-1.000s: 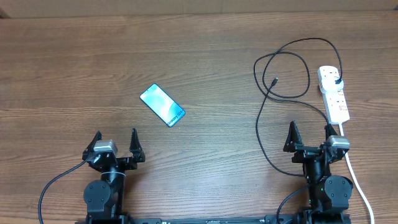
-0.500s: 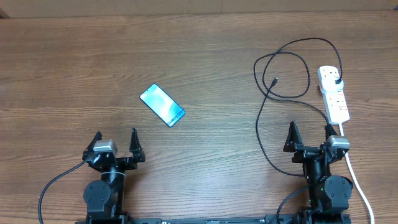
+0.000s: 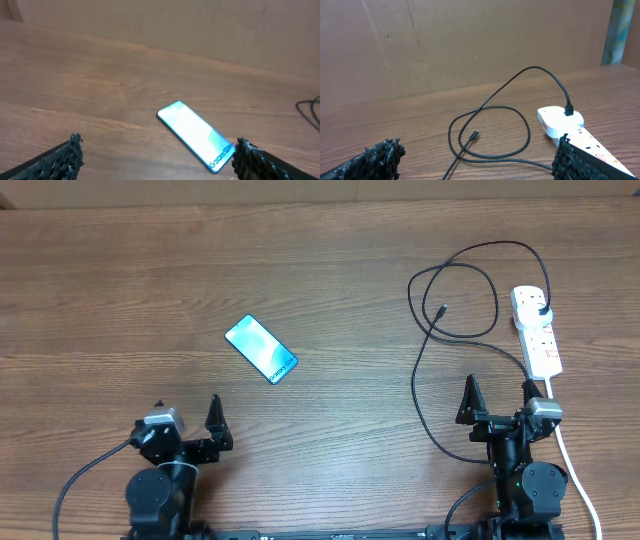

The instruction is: Plug charger to phone and switch on socket

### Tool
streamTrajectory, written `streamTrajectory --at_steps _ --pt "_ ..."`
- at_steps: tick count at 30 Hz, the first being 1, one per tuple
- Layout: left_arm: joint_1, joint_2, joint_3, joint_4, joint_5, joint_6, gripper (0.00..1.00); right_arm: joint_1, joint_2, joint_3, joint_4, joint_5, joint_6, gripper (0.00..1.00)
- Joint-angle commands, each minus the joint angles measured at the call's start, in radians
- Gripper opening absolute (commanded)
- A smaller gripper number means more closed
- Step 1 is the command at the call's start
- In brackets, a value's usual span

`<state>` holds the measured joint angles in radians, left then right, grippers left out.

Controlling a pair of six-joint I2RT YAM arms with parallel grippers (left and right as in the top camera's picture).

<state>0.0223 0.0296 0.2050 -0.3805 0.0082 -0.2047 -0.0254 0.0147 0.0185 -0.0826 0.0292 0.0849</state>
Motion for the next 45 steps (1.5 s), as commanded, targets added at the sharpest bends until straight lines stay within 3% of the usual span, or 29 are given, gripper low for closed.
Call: streamTrajectory --at_steps 1,9,17,21,24,26,31,35,40,45 --pt "0.010 0.048 0.102 -0.021 0.011 -0.012 1.00 0.002 -0.012 -0.011 0.002 -0.005 -0.005 1.00" --pt "0.010 0.306 0.352 -0.167 0.041 -0.012 1.00 0.002 -0.012 -0.011 0.002 -0.005 -0.005 1.00" --pt "0.010 0.685 0.814 -0.525 0.107 -0.013 1.00 0.002 -0.012 -0.011 0.002 -0.005 -0.005 1.00" --pt "0.010 0.871 1.065 -0.726 0.198 -0.013 1.00 0.002 -0.012 -0.011 0.002 -0.005 -0.005 1.00" --pt "0.010 0.977 1.203 -0.821 0.359 -0.013 1.00 0.002 -0.012 -0.011 0.002 -0.005 -0.005 1.00" --pt "0.010 1.028 1.252 -0.878 0.472 -0.012 1.00 0.002 -0.012 -0.011 0.002 -0.005 -0.005 1.00" --pt "0.010 1.104 1.255 -0.924 0.497 -0.018 1.00 0.002 -0.012 -0.011 0.002 -0.005 -0.004 1.00" --pt "0.010 1.170 1.255 -0.918 0.481 -0.162 1.00 0.002 -0.012 -0.011 0.002 -0.005 -0.004 1.00" --pt "-0.011 1.263 1.276 -1.004 0.157 -0.520 1.00 0.002 -0.012 -0.011 0.002 -0.005 -0.005 1.00" --pt "-0.097 1.401 1.375 -1.037 0.083 -0.618 1.00 0.002 -0.012 -0.011 0.002 -0.005 -0.005 1.00"
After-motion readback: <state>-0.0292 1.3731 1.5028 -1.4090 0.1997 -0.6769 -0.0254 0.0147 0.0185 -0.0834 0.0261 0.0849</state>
